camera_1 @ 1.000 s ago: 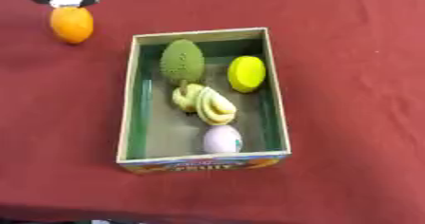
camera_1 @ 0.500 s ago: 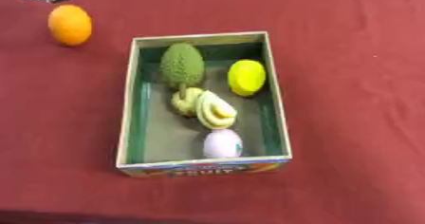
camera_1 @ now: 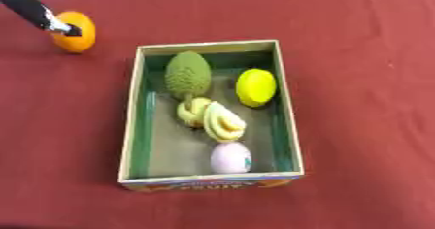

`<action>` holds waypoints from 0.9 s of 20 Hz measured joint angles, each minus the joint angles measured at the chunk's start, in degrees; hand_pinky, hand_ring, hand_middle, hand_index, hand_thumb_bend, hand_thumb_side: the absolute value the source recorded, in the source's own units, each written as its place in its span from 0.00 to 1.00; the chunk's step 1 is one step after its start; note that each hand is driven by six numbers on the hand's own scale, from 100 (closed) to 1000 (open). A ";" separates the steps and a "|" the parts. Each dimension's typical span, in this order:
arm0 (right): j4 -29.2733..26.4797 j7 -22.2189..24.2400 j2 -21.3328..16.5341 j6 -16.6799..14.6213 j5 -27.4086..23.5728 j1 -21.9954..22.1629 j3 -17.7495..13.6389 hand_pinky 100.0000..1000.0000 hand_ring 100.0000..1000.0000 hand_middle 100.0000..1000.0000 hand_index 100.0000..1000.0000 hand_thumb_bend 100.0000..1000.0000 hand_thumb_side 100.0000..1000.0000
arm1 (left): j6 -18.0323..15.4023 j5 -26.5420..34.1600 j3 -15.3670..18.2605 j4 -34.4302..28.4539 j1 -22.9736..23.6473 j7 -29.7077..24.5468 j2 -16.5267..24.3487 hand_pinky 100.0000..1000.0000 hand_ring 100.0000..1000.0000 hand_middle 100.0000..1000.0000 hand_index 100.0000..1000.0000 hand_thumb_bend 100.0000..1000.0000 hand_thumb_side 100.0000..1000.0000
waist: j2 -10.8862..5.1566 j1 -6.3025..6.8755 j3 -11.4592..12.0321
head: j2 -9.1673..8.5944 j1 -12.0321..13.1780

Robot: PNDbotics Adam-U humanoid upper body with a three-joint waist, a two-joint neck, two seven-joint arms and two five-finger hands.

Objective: Pick up objects on the table and place them in the box.

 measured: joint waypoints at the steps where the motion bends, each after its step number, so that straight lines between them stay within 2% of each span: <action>1: 0.00 0.04 0.02 0.05 0.00 -0.02 0.02 0.74 0.72 0.72 0.88 0.00 0.48 | -0.12 -0.59 0.21 0.57 -0.03 -0.05 0.00 0.84 0.82 0.78 0.87 0.52 0.28 | 0.04 -0.01 0.03 | 0.00 0.00; 4: 0.00 0.13 0.29 0.13 0.01 -0.16 0.21 0.74 0.72 0.72 0.88 0.00 0.48 | -0.20 -2.35 0.84 2.01 -0.14 -0.01 -0.05 0.84 0.82 0.78 0.87 0.52 0.28 | 0.28 -0.05 0.18 | -0.10 0.03; 8: 0.00 0.24 0.50 0.25 0.01 -0.20 0.31 0.74 0.72 0.72 0.88 0.00 0.48 | -0.16 -3.80 1.54 3.56 -0.11 0.29 -0.43 0.83 0.81 0.77 0.87 0.47 0.26 | 0.62 -0.38 0.20 | -0.52 0.21; 13: 0.00 0.30 0.95 0.31 0.01 -0.20 0.32 0.74 0.72 0.72 0.88 0.00 0.48 | 0.59 -5.13 2.28 5.36 0.06 3.04 -0.85 0.82 0.80 0.76 0.87 0.43 0.24 | 0.88 -0.57 -0.05 | -0.98 0.27; 15: 0.00 0.31 0.99 0.32 0.01 -0.22 0.32 0.74 0.72 0.72 0.88 0.00 0.48 | 0.87 -5.44 2.54 6.25 0.08 4.39 -1.38 0.81 0.79 0.75 0.86 0.39 0.24 | 1.11 -0.74 -0.24 | -1.03 0.28; 18: 0.00 0.31 1.02 0.32 0.02 -0.24 0.32 0.74 0.72 0.72 0.88 0.00 0.48 | 1.26 -5.80 2.93 7.49 0.06 6.09 -2.01 0.79 0.75 0.71 0.80 0.31 0.16 | 1.31 -0.77 -0.52 | -1.40 0.30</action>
